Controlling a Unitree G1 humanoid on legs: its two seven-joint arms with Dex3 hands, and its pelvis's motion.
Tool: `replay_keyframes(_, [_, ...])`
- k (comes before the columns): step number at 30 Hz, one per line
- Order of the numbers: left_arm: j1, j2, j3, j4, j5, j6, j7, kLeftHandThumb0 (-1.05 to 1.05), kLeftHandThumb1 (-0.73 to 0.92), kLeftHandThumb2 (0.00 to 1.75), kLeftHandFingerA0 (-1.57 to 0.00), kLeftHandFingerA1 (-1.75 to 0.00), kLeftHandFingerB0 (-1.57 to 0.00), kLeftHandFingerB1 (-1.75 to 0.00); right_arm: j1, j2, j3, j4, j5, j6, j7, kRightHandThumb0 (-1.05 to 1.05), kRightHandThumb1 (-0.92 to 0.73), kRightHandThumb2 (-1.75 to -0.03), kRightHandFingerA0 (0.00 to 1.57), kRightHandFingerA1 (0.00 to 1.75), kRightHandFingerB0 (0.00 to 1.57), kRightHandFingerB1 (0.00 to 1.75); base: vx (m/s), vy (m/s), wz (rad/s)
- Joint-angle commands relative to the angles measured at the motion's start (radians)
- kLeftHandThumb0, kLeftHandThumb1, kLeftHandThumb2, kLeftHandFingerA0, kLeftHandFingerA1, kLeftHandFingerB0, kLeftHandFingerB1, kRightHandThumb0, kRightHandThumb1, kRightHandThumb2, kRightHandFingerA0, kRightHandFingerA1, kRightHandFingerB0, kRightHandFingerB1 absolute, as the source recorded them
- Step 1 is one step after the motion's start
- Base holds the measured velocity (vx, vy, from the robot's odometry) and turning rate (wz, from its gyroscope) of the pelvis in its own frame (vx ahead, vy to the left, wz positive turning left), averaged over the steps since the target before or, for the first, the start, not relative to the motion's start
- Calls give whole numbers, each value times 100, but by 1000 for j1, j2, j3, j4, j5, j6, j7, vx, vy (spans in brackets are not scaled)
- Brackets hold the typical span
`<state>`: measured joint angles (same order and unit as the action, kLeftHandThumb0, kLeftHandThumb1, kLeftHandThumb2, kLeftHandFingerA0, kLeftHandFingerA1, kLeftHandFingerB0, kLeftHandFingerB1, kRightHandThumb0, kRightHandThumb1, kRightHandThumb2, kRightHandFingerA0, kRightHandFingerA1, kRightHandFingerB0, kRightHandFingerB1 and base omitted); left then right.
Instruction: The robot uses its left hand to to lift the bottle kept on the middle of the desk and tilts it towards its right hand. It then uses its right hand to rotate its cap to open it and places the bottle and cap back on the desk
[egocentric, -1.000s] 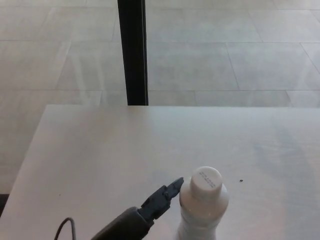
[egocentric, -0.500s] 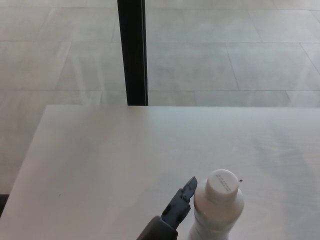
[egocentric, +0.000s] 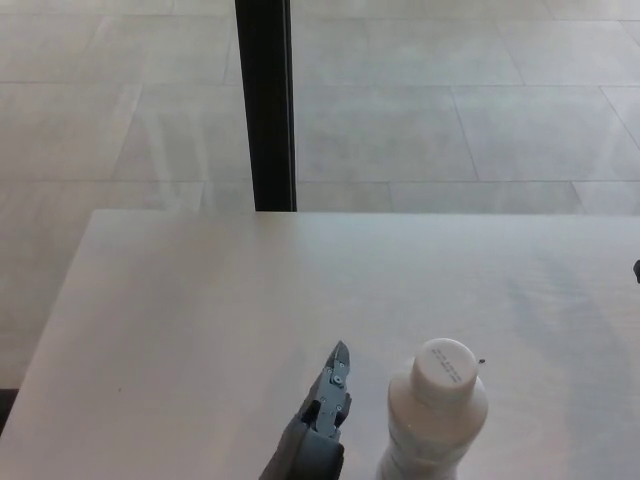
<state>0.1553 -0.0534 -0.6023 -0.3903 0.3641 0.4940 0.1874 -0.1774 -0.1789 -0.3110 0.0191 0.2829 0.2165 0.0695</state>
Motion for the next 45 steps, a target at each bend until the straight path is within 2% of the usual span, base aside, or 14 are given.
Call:
replay_keyframes(1, [7, -263, -61, 175, 240, 137, 420, -62, 49, 67, 0, 0, 0, 0, 65, 14, -31, -60, 33, 42, -19, -75, -84, -66, 28, 49, 28, 29, 0, 0, 0])
replay_keyframes(14, [-128, -323, -101, 413, 215, 64, 467, -69, 52, 56, 0, 0, 0, 0, 97, 5, -38, -74, 21, 25, -1, -76, -83, -66, 28, 51, 30, 30, 0, 0, 0])
replay_keyframes(15, [-122, -320, -112, 422, 212, 48, 469, -88, 46, 79, 0, -16, 0, 0, 103, 2, -33, -76, 14, 17, 4, -78, -83, -66, 29, 52, 31, 30, 0, 0, 0])
replay_keyframes(17, [-116, -315, -120, 434, 205, 18, 483, -88, 46, 79, 0, -16, 0, 0, 108, 0, -30, -78, 10, 13, 8, -78, -83, -66, 29, 52, 31, 30, 0, 0, 0])
replay_keyframes(18, [-116, -312, -125, 436, 202, 19, 480, -74, 52, 56, 0, 0, 0, 0, 109, -1, -27, -78, 4, 8, 8, -79, -83, -66, 30, 52, 30, 30, 0, 0, 0])
replay_keyframes(20, [-110, -302, -138, 433, 194, 16, 468, -73, 46, 68, 0, 0, 0, 0, 115, -6, -18, -75, -11, -8, 14, -80, -82, -66, 29, 51, 30, 30, 0, 0, 0])
replay_keyframes(25, [-105, -285, -155, 426, 166, -7, 450, -77, 51, 58, 0, 0, 0, 0, 126, -4, -1, -80, -36, -34, 12, -81, -83, -66, 29, 53, 31, 30, 0, 0, 0])
replay_keyframes(26, [-109, -283, -157, 425, 159, -19, 445, -96, 50, 85, 0, -17, 0, 0, 127, -2, 1, -81, -39, -35, 9, -82, -82, -65, 31, 52, 32, 31, 0, 0, 0])
replay_keyframes(40, [-127, -315, -115, 334, -142, -310, 270, -104, 54, 103, 0, -27, 0, -21, 126, 4, 14, -64, -47, -44, 11, -81, -82, -65, 33, 53, 33, 31, 0, 0, 0])
replay_keyframes(41, [-124, -331, -108, 323, -192, -327, 242, -91, 69, 61, 0, 0, 0, 0, 130, 4, 13, -68, -47, -36, 7, -87, -70, -76, 33, 56, 30, 36, 0, 0, 0])
replay_keyframes(42, [-123, -339, -102, 322, -217, -342, 232, -90, 54, 86, 0, 0, 0, 0, 132, 4, 12, -65, -43, -36, 12, -81, -81, -65, 33, 54, 33, 31, 0, 0, 0])
replay_keyframes(43, [-122, -343, -100, 321, -235, -350, 225, -91, 55, 87, 0, 0, 0, 0, 135, 0, 12, -64, -44, -38, 16, -86, -71, -74, 31, 56, 30, 35, 0, 0, 0])
replay_keyframes(44, [-122, -347, -99, 315, -248, -348, 217, -92, 68, 65, 0, 0, 0, 0, 136, -1, 12, -64, -44, -37, 17, -87, -71, -75, 31, 56, 30, 35, 0, 0, 0])
replay_keyframes(45, [-117, -357, -98, 301, -268, -335, 213, -92, 56, 88, 0, 0, 0, 0, 138, 0, 14, -70, -47, -31, 14, -87, -71, -74, 31, 55, 30, 35, 0, 0, 0])
